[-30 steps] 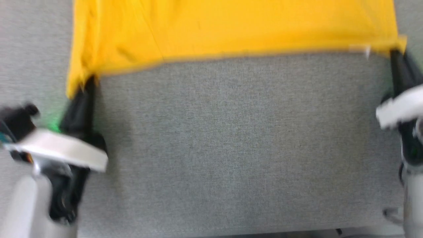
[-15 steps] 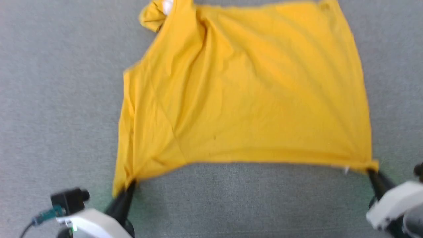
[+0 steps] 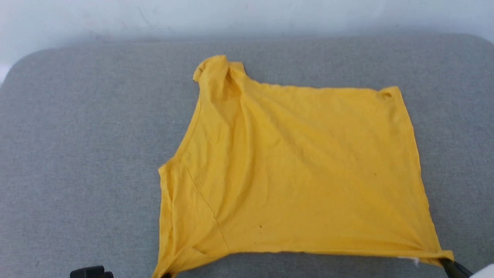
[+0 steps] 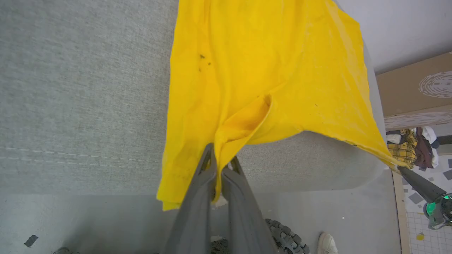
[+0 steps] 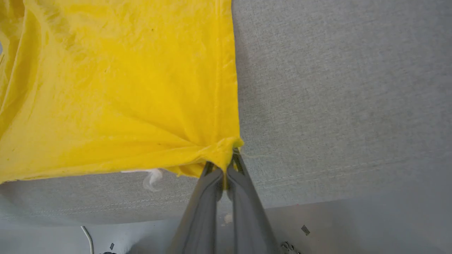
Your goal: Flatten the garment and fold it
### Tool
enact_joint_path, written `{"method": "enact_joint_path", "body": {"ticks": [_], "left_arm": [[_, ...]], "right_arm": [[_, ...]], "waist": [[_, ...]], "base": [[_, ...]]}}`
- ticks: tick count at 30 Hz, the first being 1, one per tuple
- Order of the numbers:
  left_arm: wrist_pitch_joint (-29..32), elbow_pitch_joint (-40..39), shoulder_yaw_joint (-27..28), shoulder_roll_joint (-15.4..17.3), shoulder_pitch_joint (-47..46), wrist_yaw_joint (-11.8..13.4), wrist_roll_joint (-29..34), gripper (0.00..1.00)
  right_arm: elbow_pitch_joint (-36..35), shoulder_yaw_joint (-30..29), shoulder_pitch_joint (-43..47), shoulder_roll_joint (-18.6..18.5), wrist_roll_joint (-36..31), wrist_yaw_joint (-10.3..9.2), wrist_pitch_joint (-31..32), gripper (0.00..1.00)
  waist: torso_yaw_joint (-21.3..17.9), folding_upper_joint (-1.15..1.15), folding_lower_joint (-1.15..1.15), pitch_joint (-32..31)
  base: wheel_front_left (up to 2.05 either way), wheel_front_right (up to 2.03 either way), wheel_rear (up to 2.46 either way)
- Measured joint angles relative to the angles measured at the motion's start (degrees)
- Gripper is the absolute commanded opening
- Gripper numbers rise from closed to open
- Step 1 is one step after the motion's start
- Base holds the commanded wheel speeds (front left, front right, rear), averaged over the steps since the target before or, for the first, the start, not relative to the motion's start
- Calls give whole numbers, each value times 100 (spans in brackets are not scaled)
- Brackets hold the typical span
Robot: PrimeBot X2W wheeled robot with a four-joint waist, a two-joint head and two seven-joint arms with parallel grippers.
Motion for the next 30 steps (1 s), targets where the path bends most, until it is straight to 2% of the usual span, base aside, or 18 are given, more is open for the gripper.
{"method": "enact_joint_path", "body": {"ticks": [5,10,17,30], "left_arm": [[215,-472,22,136,292,127,-131,0],[110,-856,122,221,325,192,7,0],[-77,-831,123,364,-571,189,552,0],[163,-10,-391,631,-2932,-379,1189,0]], "right_arm": [[-315,-224,329,49,69,0,294,0],[-556,-339,346,74,57,0,312,0],[-613,-91,-453,-131,-225,0,257,0],[192,568,-2303,-799,-455,-1,191,0]], "waist": [[60,0,0,-231],[172,0,1,-242],[204,0,2,52],[137,-1,3,872]], "base": [[0,0,0],[0,0,0],[0,0,0],[0,0,0]]}}
